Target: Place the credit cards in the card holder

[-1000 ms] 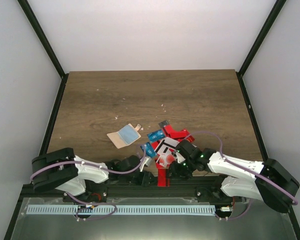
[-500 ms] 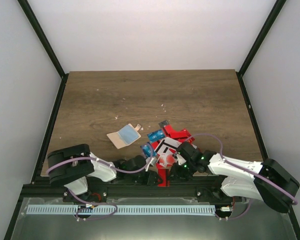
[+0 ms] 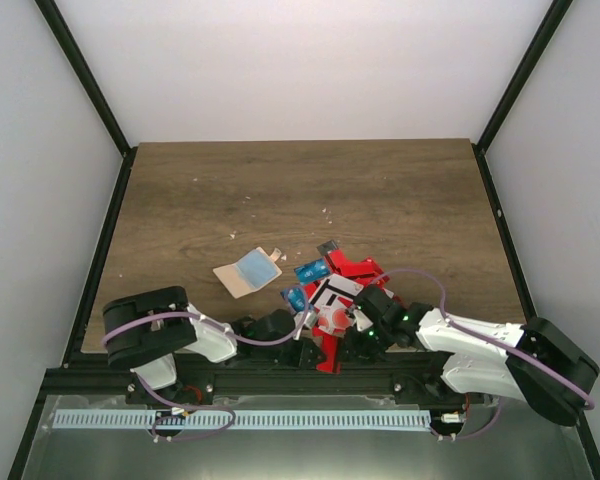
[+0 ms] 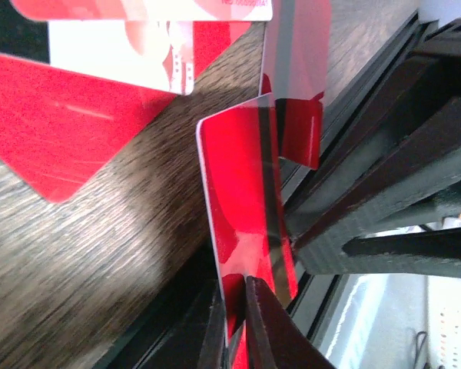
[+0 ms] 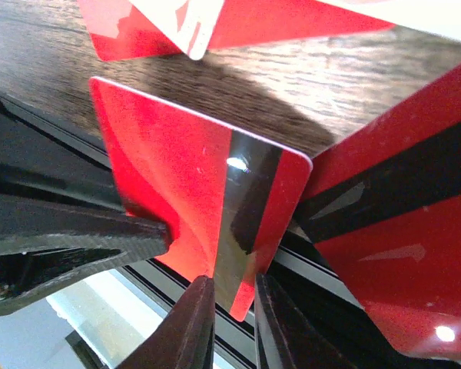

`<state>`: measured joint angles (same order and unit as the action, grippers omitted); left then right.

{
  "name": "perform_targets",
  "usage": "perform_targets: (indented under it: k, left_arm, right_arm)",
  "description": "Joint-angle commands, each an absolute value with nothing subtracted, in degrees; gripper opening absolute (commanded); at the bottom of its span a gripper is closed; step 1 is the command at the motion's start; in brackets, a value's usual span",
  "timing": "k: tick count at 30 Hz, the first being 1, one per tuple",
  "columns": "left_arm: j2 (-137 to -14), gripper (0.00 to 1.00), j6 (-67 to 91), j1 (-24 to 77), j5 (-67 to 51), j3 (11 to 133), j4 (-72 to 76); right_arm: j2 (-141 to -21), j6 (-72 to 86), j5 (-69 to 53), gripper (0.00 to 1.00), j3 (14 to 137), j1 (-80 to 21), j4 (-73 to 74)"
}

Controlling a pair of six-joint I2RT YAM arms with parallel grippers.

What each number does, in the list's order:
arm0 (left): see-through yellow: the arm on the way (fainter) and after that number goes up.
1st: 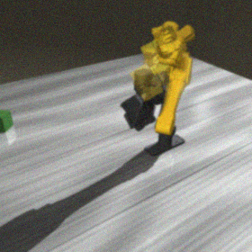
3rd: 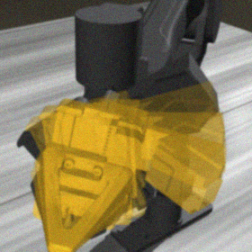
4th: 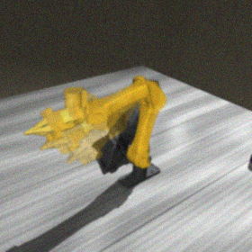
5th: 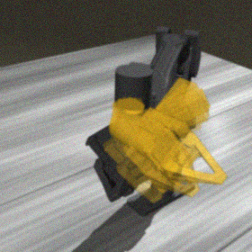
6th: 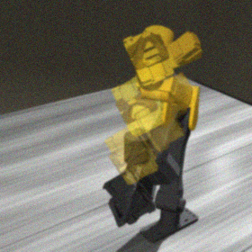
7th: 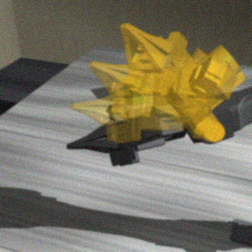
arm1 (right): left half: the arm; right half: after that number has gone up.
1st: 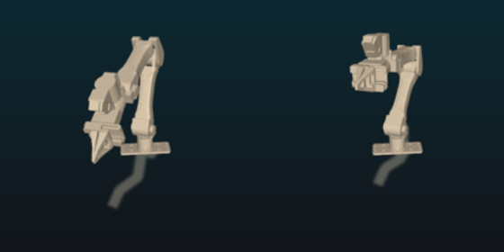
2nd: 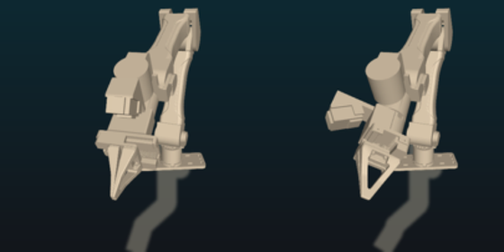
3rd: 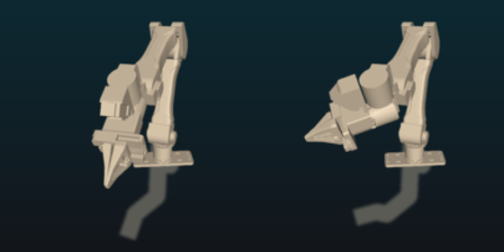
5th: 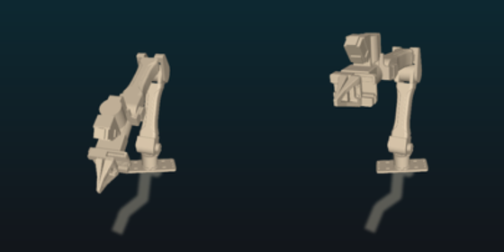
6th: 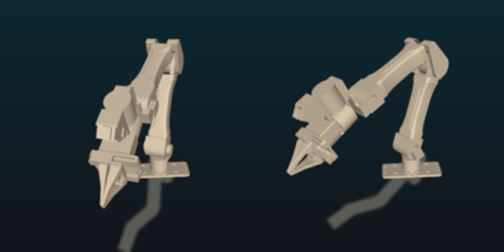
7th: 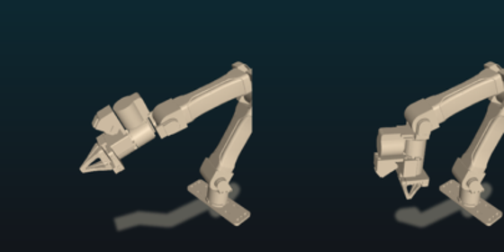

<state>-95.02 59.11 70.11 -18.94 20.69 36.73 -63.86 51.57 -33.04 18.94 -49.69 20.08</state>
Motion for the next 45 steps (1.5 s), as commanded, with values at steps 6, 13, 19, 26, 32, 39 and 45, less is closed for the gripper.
perform_targets:
  k: [6,13,19,26,32,39,45]
  left_arm:
    - [-93.68,0.04,57.78,70.04,-17.52,21.01,40.45]
    - [-86.5,0.04,57.62,69.81,-13.76,19.7,34.11]
    - [-68.6,0.04,55.4,67.55,-1.48,22.81,9.12]
    - [-50.99,0.04,52.43,55.5,5.66,24.56,-10.29]
    - [-47.99,0.04,48.79,43.67,5.77,27.39,-17.22]
    - [-50.92,0.04,44.29,33.08,0.34,29.34,-19.93]
    - [-52.24,0.04,40.85,27.24,-5.38,29.65,-20.11]
  right_arm:
    - [-63.3,52.14,-33.93,0.15,18.84,-50.27,19.29]
    - [-60.72,49.17,-31.91,0.14,22.67,-50.26,22.43]
    - [-60.0,44.74,-26.23,0.19,29.96,-50.19,24.89]
    - [-69.65,39.21,-18.65,0.3,41.7,-49.58,24.2]
    - [-81.93,35.8,-15.57,0.4,52.22,-47.39,18.22]
    - [-97.71,28.21,-14.83,0.55,65.09,-44.31,14.36]
    - [-111.59,21.59,-10.74,0.65,79.76,-43.79,18.68]
